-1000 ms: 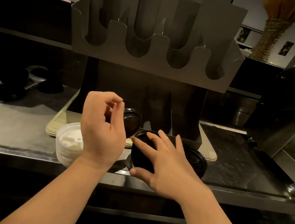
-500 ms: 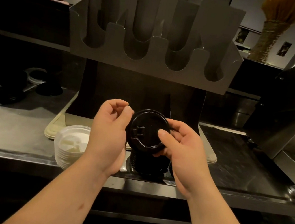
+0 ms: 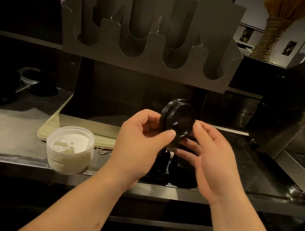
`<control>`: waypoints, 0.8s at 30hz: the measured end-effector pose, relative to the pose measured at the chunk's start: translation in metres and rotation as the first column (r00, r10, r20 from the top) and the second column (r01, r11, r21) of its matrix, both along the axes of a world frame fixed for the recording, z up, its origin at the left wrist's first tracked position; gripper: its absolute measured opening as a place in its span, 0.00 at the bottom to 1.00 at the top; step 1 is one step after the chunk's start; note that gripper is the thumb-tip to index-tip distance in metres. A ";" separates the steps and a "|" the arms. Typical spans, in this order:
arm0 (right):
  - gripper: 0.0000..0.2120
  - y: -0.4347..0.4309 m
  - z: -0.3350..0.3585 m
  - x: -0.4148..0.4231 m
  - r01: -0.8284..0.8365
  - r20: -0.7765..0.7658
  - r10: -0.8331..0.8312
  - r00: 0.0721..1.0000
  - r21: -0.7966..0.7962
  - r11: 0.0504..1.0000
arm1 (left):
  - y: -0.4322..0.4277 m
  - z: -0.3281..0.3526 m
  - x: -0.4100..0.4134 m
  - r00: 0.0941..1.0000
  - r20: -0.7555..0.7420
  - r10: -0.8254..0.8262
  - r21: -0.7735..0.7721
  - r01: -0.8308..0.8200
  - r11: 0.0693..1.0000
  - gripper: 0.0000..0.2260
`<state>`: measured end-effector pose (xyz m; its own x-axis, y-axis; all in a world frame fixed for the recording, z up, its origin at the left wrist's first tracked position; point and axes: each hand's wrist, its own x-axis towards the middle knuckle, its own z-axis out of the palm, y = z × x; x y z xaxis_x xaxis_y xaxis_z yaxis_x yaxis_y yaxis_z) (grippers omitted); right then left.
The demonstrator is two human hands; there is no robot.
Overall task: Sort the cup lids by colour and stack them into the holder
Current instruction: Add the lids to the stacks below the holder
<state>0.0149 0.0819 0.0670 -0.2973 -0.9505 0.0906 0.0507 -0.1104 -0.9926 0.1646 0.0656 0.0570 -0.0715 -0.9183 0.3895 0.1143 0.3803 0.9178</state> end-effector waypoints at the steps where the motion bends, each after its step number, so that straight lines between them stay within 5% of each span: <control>1: 0.15 0.004 0.003 -0.007 0.044 -0.027 -0.044 0.999 -0.021 0.999 | -0.001 -0.001 -0.005 0.987 0.145 0.070 -0.138 -0.050 0.989 0.07; 4: 0.19 0.013 0.013 -0.030 0.179 -0.161 -0.200 0.966 -0.139 0.974 | -0.004 -0.001 -0.022 0.887 0.380 0.260 -0.430 -0.079 0.899 0.10; 8: 0.27 0.028 0.010 -0.044 -0.030 -0.143 0.010 0.990 -0.139 0.990 | -0.009 -0.001 -0.049 0.819 0.461 0.343 -0.612 0.014 0.790 0.11; 14: 0.14 0.014 -0.005 -0.069 0.017 0.092 -0.016 0.996 -0.003 1.000 | -0.019 0.000 -0.066 0.695 0.644 0.320 -0.589 0.182 0.787 0.15; 20: 0.06 -0.017 -0.021 -0.098 0.142 -0.205 -0.104 0.973 0.180 0.973 | -0.035 -0.005 -0.062 0.376 0.846 0.377 -0.518 0.416 0.747 0.11; 24: 0.05 -0.032 -0.032 -0.101 0.205 -0.501 -0.116 0.857 0.126 0.971 | -0.039 -0.009 -0.062 0.288 0.854 0.433 -0.520 0.445 0.729 0.10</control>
